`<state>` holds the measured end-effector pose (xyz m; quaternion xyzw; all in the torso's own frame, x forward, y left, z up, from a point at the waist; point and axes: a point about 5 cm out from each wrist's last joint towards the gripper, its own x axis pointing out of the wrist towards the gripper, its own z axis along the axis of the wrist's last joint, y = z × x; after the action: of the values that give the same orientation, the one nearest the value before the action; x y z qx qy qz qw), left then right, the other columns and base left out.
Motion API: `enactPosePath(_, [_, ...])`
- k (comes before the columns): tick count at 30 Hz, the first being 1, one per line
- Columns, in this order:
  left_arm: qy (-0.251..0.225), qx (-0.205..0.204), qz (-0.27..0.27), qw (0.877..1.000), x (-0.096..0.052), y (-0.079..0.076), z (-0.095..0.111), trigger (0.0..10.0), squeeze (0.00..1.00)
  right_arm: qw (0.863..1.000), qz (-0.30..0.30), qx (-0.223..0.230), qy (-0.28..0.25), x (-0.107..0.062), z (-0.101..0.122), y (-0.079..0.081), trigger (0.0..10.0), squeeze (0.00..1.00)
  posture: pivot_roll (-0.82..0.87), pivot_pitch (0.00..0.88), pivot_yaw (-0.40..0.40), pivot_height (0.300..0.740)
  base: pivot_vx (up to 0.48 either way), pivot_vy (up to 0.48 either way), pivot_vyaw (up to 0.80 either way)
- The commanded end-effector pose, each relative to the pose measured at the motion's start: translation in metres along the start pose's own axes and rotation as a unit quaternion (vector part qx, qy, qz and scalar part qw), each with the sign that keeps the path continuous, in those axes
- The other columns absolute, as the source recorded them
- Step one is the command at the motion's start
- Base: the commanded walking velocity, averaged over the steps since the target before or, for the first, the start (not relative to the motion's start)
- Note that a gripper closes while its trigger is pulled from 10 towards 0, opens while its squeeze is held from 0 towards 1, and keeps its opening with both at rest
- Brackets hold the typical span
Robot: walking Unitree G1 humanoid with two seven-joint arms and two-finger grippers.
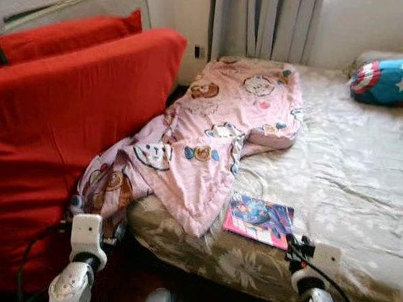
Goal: Clean up the room
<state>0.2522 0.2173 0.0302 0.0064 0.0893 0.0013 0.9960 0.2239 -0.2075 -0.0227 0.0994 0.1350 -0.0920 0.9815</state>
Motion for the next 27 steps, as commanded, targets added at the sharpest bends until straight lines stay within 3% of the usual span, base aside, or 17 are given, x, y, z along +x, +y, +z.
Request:
enactPosePath(1, [-0.001, 0.004, -0.004, 1.0, 0.001, 0.001, 0.002, 10.0, 0.0, 1.0, -0.006, 0.01, -0.004, 0.001, 0.001, 0.0, 10.0, 0.0, 0.03, 0.0, 0.055, 0.629, 0.334, 0.0, 0.0])
enactPosePath(7, [0.0, 0.006, -0.008, 1.0, 0.002, 0.002, 0.003, 10.0, 0.0, 1.0, -0.013, 0.01, -0.003, 0.0, 0.0, 0.0, 10.0, 0.0, 0.03, 0.0, 0.06, 0.629, 0.337, 0.0, 0.0])
enactPosePath(18, [-0.004, 0.005, -0.009, 1.0, 0.003, 0.001, 0.007, 10.0, 0.0, 0.998, -0.032, -0.008, 0.044, 0.0, -0.009, -0.01, 10.0, 0.0, 0.03, 0.0, 0.057, 0.629, 0.0, 0.0, 0.0])
enactPosePath(19, [-0.004, 0.005, -0.009, 1.0, 0.003, 0.001, 0.007, 10.0, 0.0, 0.998, -0.032, -0.01, 0.046, 0.0, -0.009, -0.01, 10.0, 0.57, 0.03, 0.0, 0.057, 0.629, 0.0, 0.0, 0.0])
enactPosePath(20, [-0.004, 0.005, -0.01, 1.0, 0.003, 0.0, 0.007, 10.0, 0.0, 0.998, -0.034, -0.005, 0.055, 0.001, -0.01, -0.011, 10.0, 1.0, 0.03, 0.0, 0.052, 0.629, 0.0, 0.0, 0.0])
enactPosePath(27, [-0.013, 0.003, -0.017, 1.0, 0.003, -0.004, 0.014, 10.0, 0.0, 0.993, -0.048, -0.013, 0.103, 0.012, -0.009, -0.016, 10.0, 1.0, 0.05, 0.035, 0.028, 0.629, 0.0, 0.0, 0.0])
